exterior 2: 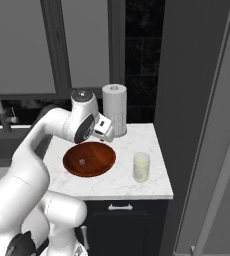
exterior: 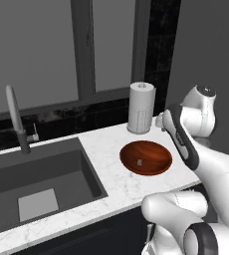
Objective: Grab a lemon wedge from the fridge and one ice cube from the ice bowl, and put them in the glass of lemonade.
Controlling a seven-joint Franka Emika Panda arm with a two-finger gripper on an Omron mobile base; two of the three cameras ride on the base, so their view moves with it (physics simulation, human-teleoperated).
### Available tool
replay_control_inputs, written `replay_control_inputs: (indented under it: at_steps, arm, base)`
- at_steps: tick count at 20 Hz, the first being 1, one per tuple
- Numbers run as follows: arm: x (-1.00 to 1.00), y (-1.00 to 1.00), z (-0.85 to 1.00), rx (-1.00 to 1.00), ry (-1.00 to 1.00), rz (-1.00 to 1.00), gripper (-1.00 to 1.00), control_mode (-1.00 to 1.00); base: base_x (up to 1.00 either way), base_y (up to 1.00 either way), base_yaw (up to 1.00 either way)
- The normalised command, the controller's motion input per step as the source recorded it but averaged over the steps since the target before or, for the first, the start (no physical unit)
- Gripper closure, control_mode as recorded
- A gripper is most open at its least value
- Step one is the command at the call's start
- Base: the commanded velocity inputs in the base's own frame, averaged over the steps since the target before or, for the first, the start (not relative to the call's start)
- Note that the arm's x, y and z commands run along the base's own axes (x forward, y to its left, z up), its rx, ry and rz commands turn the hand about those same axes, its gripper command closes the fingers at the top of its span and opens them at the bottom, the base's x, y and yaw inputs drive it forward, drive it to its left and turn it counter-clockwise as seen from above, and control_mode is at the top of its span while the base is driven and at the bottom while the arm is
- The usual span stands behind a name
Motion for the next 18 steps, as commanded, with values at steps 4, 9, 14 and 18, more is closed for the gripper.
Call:
replay_control_inputs:
  at_steps: [4,9,14,18]
  arm:
    - [-0.59,0.69,0.33,-0.19,0.09,0.24,-1.00,-1.00]
    - [-0.82,0.25,0.02,-0.05,0.01,0.16,-1.00,-1.00]
    - [-0.82,0.00,-0.05,0.00,-0.06,0.06,-1.00,-1.00]
    - [-0.36,0.00,-0.25,-0.02,0.00,0.04,-1.00,-1.00]
  base:
    - [0.00,0.00,0.00]
    - [0.00,0.00,0.00]
    - [0.00,0.00,0.00]
    - [0.00,0.00,0.00]
